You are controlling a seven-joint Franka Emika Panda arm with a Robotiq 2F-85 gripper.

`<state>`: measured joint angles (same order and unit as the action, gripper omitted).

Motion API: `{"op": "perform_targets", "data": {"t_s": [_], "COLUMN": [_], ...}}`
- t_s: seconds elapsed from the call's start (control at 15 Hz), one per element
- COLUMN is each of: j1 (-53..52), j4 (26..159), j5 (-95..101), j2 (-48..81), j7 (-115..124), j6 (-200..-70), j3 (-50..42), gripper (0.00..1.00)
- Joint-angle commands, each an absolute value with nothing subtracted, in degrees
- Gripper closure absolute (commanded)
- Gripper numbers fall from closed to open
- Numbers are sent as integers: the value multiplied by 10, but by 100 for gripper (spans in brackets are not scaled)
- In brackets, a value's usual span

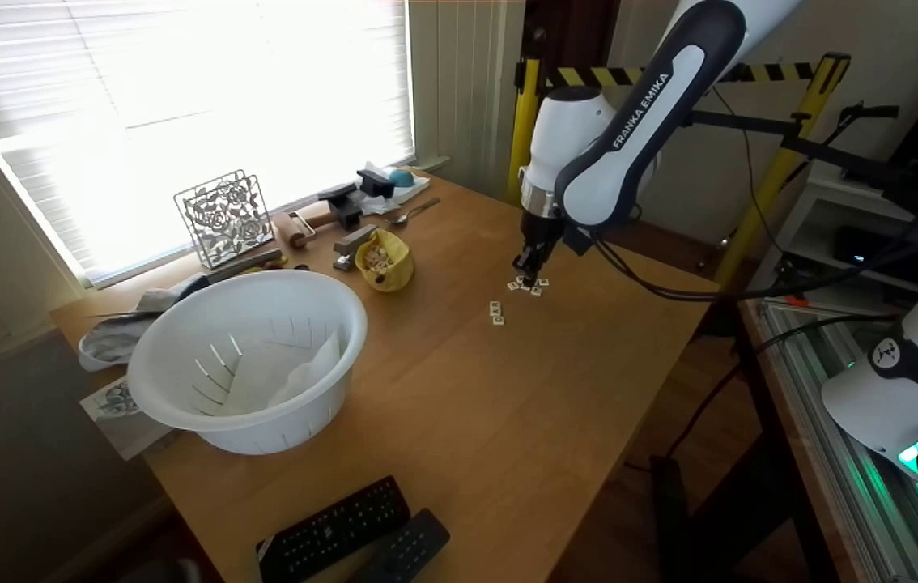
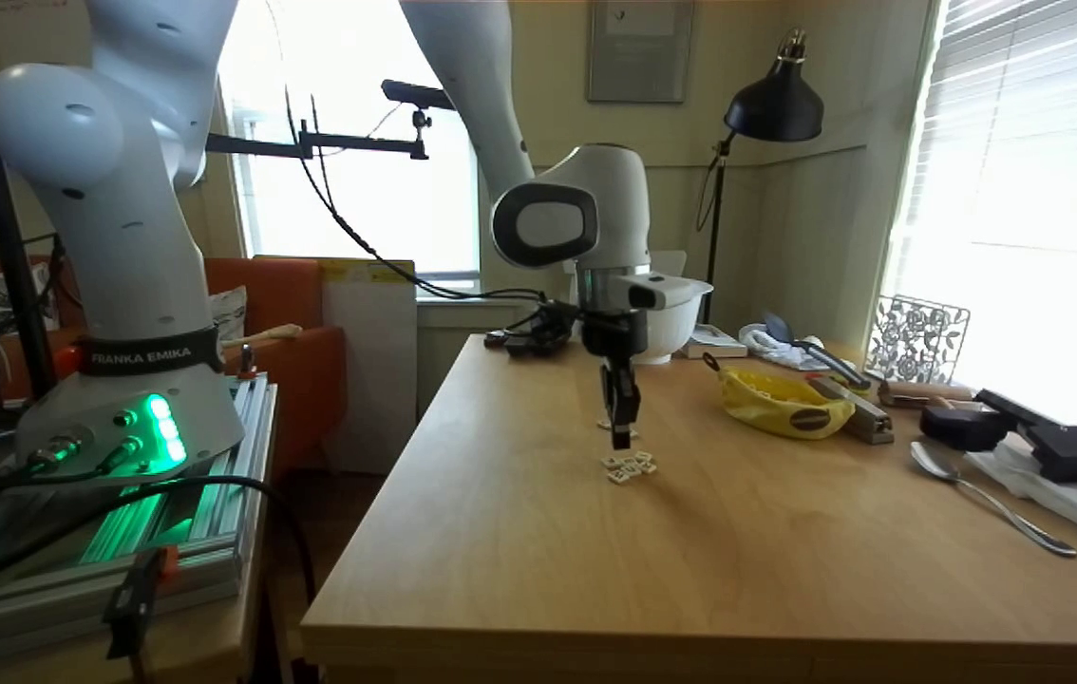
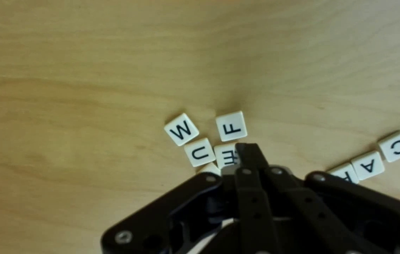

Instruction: Move one letter block to the left

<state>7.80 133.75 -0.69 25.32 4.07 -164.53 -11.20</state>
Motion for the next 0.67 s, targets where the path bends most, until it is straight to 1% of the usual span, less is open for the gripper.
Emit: {"op": "perform_targets", "data": {"t_s": [0.0, 0.6], "j1": [91, 109], "j4": [1325, 1312], "j5": [-9, -17], "j2": [270, 290], "j7": [26, 23], "j6": [-1661, -1675], "j3": [-104, -94], "gripper": [100, 100]}}
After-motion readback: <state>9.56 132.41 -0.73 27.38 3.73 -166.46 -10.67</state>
